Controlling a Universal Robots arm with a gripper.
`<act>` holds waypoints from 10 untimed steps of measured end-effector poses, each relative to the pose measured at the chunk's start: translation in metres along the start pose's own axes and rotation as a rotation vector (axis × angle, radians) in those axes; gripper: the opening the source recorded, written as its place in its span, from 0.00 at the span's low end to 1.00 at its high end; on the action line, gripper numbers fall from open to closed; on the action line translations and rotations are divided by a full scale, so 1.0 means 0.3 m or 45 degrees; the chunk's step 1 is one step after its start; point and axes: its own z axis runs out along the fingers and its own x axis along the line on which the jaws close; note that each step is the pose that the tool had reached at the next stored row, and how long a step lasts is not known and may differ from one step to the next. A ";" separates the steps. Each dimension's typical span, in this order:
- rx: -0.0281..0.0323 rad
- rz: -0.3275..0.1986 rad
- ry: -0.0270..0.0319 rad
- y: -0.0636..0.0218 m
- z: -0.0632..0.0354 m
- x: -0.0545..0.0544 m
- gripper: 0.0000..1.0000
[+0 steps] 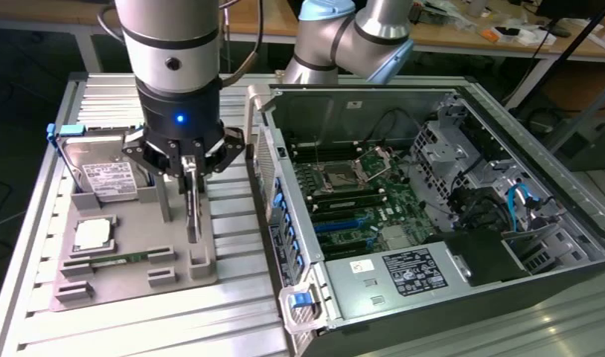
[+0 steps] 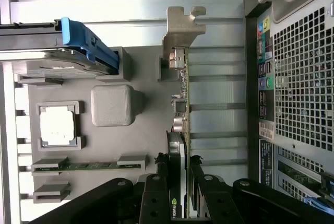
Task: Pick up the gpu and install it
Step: 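Pick up the gpu and move the gpu toward the slot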
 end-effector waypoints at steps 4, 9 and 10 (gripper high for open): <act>0.0005 0.000 -0.0001 0.002 -0.046 0.000 0.27; 0.0010 0.000 0.0000 0.004 -0.104 -0.001 0.27; 0.0010 0.000 -0.0001 0.005 -0.117 -0.001 0.27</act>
